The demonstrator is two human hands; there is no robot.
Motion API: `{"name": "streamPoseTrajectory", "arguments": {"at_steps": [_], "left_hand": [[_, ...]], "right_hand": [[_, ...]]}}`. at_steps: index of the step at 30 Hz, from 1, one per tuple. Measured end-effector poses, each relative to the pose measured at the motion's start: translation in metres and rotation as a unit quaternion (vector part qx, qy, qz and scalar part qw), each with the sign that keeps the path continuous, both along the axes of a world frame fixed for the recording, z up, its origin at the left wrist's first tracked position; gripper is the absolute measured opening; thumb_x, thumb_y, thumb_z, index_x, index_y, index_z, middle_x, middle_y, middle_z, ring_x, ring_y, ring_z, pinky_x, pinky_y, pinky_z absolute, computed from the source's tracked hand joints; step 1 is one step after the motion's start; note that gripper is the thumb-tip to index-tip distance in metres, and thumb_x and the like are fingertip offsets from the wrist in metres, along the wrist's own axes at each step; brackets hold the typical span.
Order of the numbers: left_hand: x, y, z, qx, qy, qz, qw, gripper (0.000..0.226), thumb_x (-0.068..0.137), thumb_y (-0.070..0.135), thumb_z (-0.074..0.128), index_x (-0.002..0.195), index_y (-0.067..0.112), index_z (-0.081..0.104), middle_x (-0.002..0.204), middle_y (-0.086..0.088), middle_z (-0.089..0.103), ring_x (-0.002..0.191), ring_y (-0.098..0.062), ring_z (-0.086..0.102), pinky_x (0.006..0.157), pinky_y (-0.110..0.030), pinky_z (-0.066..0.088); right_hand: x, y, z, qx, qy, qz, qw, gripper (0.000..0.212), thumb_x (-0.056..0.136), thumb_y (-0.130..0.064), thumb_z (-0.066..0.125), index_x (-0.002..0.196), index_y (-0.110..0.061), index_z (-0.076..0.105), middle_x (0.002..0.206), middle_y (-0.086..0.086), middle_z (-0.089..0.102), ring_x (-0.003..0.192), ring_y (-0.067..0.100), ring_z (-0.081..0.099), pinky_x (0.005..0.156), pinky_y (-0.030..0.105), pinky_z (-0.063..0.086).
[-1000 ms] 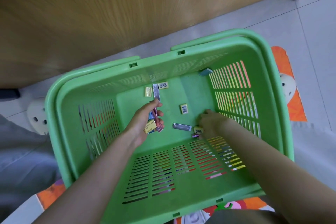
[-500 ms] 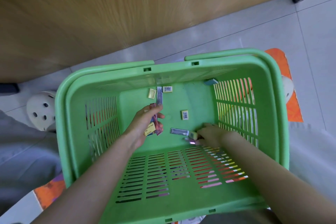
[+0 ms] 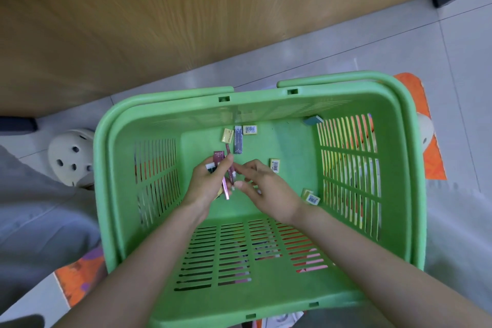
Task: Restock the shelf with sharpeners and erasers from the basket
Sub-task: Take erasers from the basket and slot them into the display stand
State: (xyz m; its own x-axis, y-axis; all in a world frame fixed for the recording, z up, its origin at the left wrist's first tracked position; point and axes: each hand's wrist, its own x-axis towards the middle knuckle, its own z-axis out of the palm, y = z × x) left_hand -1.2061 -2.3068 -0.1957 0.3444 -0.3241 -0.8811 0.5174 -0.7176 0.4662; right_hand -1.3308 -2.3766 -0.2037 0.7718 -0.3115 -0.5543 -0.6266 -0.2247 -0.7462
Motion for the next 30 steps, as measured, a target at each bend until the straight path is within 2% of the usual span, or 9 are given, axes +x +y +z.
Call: {"name": "streamPoseTrajectory", "arguments": {"at_steps": [2,4,7,9,14,17,21,26,30], "left_hand": [[0.002,-0.001,0.002,-0.008,-0.001,-0.001,1.0,0.012,0.093,0.029,0.057,0.086,0.02,0.063,0.075,-0.001,0.065,0.064,-0.014,0.059,0.072,-0.031,0.051],[0.003,-0.004,0.005,-0.015,0.01,0.006,1.0,0.011,0.094,0.026,0.057,0.086,0.02,0.062,0.079,0.0,0.066,0.062,-0.011,0.058,0.068,-0.029,0.051],[0.007,-0.007,0.01,-0.023,0.012,0.006,1.0,0.01,0.095,0.025,0.056,0.087,0.021,0.061,0.081,-0.001,0.066,0.06,-0.01,0.056,0.06,-0.023,0.051],[0.011,-0.008,0.012,-0.026,0.006,0.005,1.0,0.011,0.095,0.026,0.055,0.086,0.021,0.061,0.082,-0.001,0.066,0.063,-0.012,0.057,0.055,-0.018,0.051],[0.018,-0.007,0.019,-0.019,0.001,0.012,1.0,0.014,0.095,0.025,0.054,0.086,0.016,0.06,0.083,-0.005,0.064,0.066,-0.017,0.055,0.045,-0.012,0.048],[0.016,-0.008,0.021,-0.015,0.002,0.01,1.0,0.015,0.095,0.025,0.054,0.085,0.016,0.06,0.082,-0.004,0.064,0.064,-0.017,0.055,0.046,-0.012,0.047],[0.013,-0.01,0.025,-0.011,0.008,0.015,1.0,0.014,0.095,0.025,0.055,0.084,0.017,0.059,0.08,-0.003,0.064,0.063,-0.016,0.055,0.043,-0.01,0.046],[0.014,-0.011,0.031,0.002,0.006,0.007,1.0,0.016,0.096,0.026,0.054,0.086,0.014,0.06,0.081,-0.002,0.064,0.064,-0.014,0.055,0.039,-0.009,0.042],[0.017,-0.008,0.034,0.014,0.002,-0.003,1.0,0.018,0.096,0.025,0.054,0.087,0.011,0.061,0.081,-0.002,0.064,0.062,-0.015,0.055,0.038,-0.009,0.041]], "right_hand": [[-0.01,-0.009,-0.006,-0.053,-0.006,-0.018,0.998,0.042,0.098,-0.026,0.048,0.138,-0.018,0.046,0.112,-0.001,0.049,0.097,0.012,0.05,0.092,0.021,0.039],[-0.021,-0.017,-0.021,-0.14,0.031,-0.028,0.989,0.046,0.094,-0.022,0.056,0.138,-0.013,0.045,0.123,0.007,0.049,0.113,0.021,0.047,0.104,0.033,0.036],[-0.037,-0.023,-0.043,-0.178,0.189,0.088,0.962,0.074,0.085,-0.038,0.064,0.147,-0.021,0.026,0.143,0.009,0.03,0.132,0.026,0.027,0.112,0.04,0.026],[-0.039,-0.021,-0.052,-0.194,0.228,0.174,0.938,0.086,0.079,-0.047,0.068,0.147,-0.026,0.021,0.146,0.008,0.024,0.133,0.026,0.024,0.111,0.042,0.026],[-0.036,-0.014,-0.062,-0.22,0.205,0.272,0.914,0.068,0.085,-0.027,0.065,0.142,-0.024,0.029,0.141,0.011,0.029,0.129,0.029,0.029,0.106,0.04,0.035],[-0.039,-0.019,-0.062,-0.207,0.188,0.265,0.923,0.054,0.09,-0.018,0.058,0.139,-0.02,0.036,0.136,0.012,0.032,0.124,0.029,0.035,0.096,0.039,0.046],[-0.041,-0.023,-0.06,-0.199,0.15,0.234,0.94,0.04,0.095,-0.025,0.051,0.133,-0.015,0.046,0.131,0.013,0.038,0.113,0.028,0.047,0.086,0.04,0.051],[-0.036,-0.027,-0.057,-0.189,0.154,0.21,0.947,0.039,0.097,-0.023,0.048,0.133,-0.009,0.044,0.13,0.012,0.037,0.101,0.028,0.056,0.086,0.037,0.049],[-0.033,-0.022,-0.052,-0.14,0.162,0.085,0.973,0.03,0.096,-0.024,0.052,0.119,-0.005,0.054,0.127,0.012,0.04,0.09,0.033,0.061,0.088,0.038,0.047]]}}
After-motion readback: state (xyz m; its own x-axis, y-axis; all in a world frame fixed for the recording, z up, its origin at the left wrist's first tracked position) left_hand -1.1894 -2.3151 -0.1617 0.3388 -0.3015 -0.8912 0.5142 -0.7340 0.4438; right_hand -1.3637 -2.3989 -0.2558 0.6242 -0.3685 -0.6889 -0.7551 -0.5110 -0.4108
